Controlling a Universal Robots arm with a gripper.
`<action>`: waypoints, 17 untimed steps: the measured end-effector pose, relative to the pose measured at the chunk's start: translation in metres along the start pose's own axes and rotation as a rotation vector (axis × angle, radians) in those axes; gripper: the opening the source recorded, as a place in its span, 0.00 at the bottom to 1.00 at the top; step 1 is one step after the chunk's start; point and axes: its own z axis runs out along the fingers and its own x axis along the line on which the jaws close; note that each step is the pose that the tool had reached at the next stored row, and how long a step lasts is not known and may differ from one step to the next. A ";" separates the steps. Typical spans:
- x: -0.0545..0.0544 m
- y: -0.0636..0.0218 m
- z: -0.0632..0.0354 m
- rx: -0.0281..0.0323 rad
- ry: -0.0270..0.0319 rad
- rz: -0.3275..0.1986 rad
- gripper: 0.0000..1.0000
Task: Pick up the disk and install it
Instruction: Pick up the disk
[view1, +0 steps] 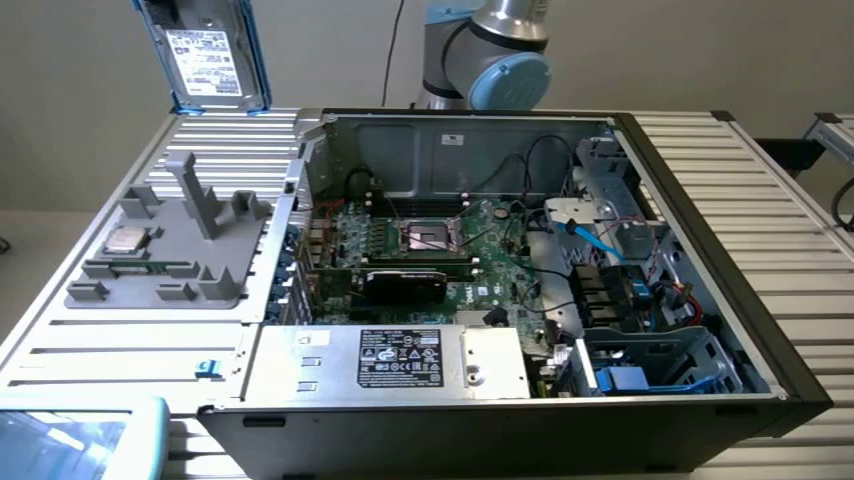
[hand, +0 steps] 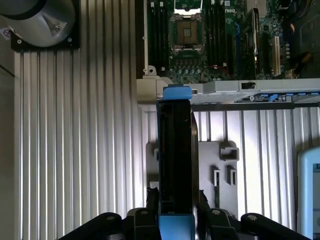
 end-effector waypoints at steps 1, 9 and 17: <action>0.000 0.0001 -0.0014 0.0001 -0.0013 0.000 0.37; -0.002 0.0082 -0.0241 0.0007 -0.0072 0.001 0.37; -0.008 0.0201 -0.0291 0.0013 -0.0073 0.001 0.37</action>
